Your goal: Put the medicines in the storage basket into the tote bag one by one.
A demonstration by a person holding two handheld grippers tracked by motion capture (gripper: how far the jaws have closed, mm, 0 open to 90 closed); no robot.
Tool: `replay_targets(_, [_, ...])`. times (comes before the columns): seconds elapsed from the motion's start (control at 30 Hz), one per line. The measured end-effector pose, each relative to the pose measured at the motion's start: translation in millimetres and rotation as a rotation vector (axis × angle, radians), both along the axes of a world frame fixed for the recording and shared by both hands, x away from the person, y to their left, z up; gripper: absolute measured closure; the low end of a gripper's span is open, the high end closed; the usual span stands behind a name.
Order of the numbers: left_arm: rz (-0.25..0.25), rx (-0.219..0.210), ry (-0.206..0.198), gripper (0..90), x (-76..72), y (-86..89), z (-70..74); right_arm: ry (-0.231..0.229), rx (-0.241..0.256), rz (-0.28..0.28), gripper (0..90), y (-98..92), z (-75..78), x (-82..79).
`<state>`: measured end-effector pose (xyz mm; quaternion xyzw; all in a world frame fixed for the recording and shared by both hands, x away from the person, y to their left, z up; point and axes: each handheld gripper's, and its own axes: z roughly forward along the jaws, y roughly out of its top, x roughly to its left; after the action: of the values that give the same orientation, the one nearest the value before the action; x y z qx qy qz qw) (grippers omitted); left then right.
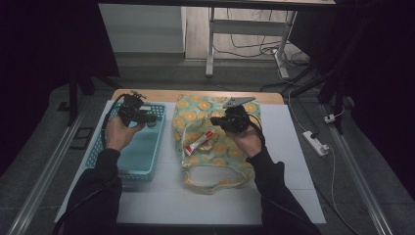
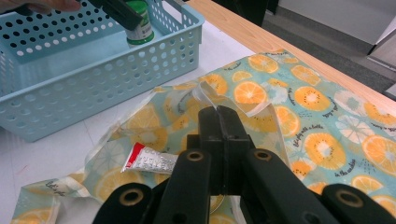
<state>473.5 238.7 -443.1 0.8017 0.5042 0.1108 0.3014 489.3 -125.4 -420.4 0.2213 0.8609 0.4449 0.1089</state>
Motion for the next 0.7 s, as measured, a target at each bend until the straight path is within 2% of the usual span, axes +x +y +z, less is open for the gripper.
replay_targets(0.2, [-0.013,-0.031,-0.004,51.5,-10.1,0.9,5.5,-0.001,-0.001,0.0,90.0,0.3,-0.1,-0.2])
replay_targets(0.7, [-0.078,-0.027,-0.029,51.5,-35.5,-7.1,20.9,-0.004,0.0,-0.001,90.0,0.5,0.4,-0.8])
